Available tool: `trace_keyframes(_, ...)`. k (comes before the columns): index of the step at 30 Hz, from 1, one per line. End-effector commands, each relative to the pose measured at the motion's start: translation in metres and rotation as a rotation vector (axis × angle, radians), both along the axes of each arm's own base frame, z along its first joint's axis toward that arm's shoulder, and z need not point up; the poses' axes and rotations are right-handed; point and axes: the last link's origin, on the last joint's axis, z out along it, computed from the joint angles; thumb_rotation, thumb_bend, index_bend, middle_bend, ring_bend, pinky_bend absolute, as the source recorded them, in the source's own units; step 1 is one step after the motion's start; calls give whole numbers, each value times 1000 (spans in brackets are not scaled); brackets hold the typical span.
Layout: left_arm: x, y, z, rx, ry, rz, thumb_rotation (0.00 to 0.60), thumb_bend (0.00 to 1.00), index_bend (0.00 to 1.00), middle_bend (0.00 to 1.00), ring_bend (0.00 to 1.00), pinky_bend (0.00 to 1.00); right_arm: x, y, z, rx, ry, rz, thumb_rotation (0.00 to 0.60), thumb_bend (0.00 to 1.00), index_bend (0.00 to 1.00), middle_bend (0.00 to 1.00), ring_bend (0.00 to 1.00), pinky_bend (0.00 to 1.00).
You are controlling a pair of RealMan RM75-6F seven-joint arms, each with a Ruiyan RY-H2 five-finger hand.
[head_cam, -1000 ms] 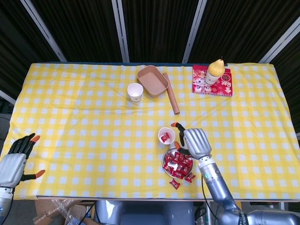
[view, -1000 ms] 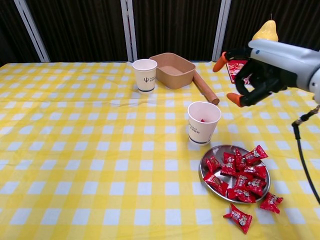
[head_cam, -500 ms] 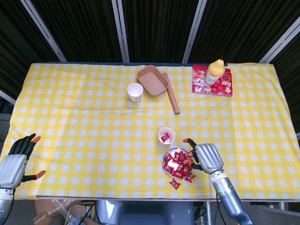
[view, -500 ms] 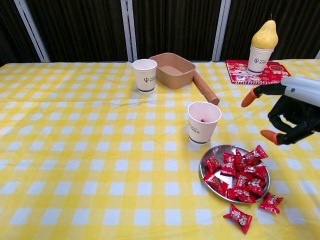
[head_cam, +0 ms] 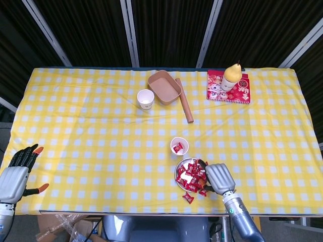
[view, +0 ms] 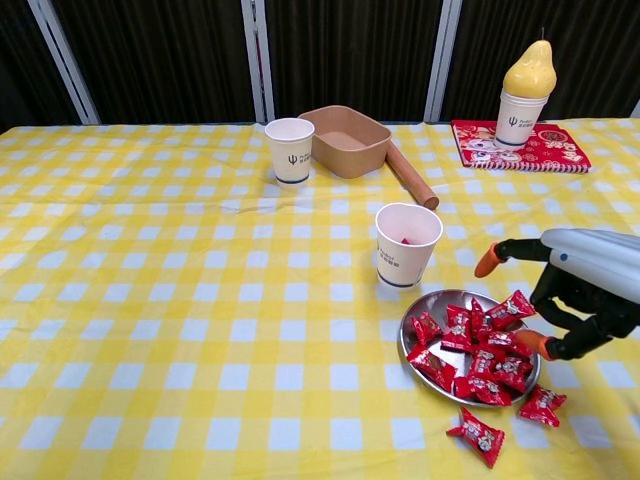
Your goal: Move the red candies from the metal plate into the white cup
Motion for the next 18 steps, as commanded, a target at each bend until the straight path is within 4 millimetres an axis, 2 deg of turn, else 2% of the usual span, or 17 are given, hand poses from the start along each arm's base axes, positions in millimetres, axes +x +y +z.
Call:
trace_keyframes(1, 0, 0, 0, -1, 0, 1, 600, 0, 0, 0, 0, 0, -1, 0, -2, 3, 9, 0, 600, 418, 242, 868, 986, 984)
trace_keyframes(8, 0, 0, 0, -2, -1, 4, 600, 0, 0, 0, 0, 0, -3, 4, -7, 23, 38, 6, 600, 275, 220, 868, 986, 984)
trace_keyframes(18, 0, 0, 0, -2, -4, 2, 600, 0, 0, 0, 0, 0, -1, 11, -16, 55, 51, 6, 600, 263, 215, 868, 986, 984)
